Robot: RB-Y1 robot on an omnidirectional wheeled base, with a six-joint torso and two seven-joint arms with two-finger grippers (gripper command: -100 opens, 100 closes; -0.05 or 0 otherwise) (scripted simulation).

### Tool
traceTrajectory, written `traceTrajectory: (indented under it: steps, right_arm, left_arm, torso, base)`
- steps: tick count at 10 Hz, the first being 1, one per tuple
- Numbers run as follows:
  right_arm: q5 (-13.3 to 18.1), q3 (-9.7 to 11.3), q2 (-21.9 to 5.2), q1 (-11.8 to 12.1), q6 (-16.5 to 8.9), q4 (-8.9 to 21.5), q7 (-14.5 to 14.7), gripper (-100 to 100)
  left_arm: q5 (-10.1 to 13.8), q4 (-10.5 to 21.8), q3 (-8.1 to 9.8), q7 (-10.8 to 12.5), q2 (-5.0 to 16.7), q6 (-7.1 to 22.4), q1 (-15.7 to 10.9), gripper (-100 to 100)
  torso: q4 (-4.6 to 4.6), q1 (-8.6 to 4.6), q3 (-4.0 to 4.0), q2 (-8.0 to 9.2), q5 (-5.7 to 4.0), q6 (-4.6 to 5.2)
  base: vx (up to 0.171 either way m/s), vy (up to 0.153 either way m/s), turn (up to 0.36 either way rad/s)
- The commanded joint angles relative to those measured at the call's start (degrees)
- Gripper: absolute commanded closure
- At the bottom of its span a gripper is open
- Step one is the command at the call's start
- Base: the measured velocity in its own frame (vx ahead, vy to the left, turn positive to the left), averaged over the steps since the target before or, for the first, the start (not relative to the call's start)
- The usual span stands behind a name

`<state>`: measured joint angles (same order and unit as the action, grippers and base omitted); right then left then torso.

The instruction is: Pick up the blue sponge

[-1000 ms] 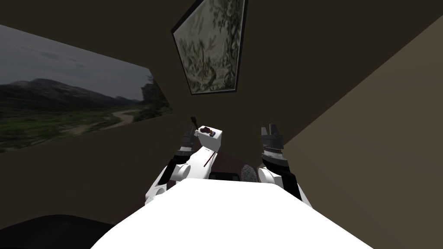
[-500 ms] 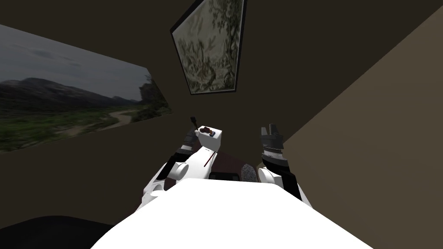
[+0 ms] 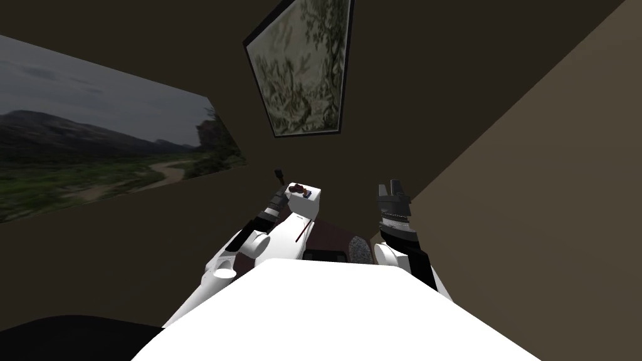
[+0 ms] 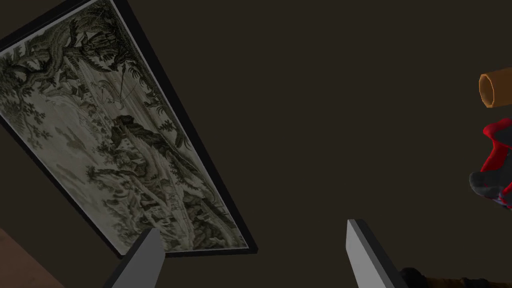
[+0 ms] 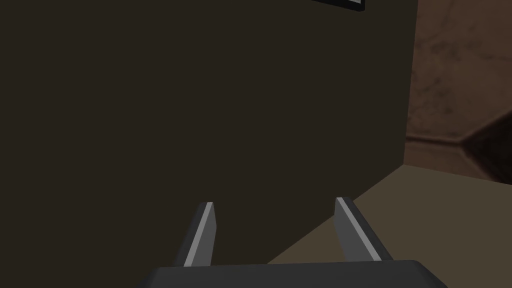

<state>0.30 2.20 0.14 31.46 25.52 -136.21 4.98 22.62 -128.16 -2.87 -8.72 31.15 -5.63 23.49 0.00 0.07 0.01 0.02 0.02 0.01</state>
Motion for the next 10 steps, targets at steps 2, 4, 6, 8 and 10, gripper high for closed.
traceTrajectory:
  steps: [2,4,6,8,10]
  right_arm:
    - [0.00,0.00,0.00,0.00,0.00,0.00,0.00,0]
    - [0.00,0.00,0.00,0.00,0.00,0.00,0.00,0]
    - [0.00,0.00,0.00,0.01,0.00,0.00,0.00,0]
    - [0.00,0.00,0.00,0.01,0.00,0.00,0.00,0]
    - [0.00,0.00,0.00,0.00,0.00,0.00,0.00,0]
  left_arm:
    - [3.76,0.86,-0.82,-1.94,4.59,3.62,-1.21,-100]
    - [6.23,1.35,-1.37,-3.18,7.86,5.95,-1.95,-100]
    - [9.00,1.88,-2.00,-4.44,11.36,8.44,-2.61,-100]
    - [9.60,1.88,-2.00,-4.44,13.49,8.65,-2.61,-100]
    - [12.55,2.46,-2.69,-5.72,17.20,11.15,-3.21,-100]
  torso:
    - [0.00,-0.01,0.00,0.00,0.00,-0.02]
    - [0.00,-0.04,-0.01,-0.02,-0.01,-0.02]
    - [0.00,-0.04,-0.01,-0.02,-0.01,-0.02]
    - [-0.01,-0.06,-0.02,-0.04,-0.01,-0.02]
    - [-0.01,-0.08,-0.03,-0.06,-0.01,0.00]
  base:
    - [-0.008,0.010,-0.068]
    - [-0.006,0.005,-0.089]
    - [-0.004,0.003,-0.086]
    - [-0.001,0.001,-0.031]
    - [0.003,-0.001,-0.106]
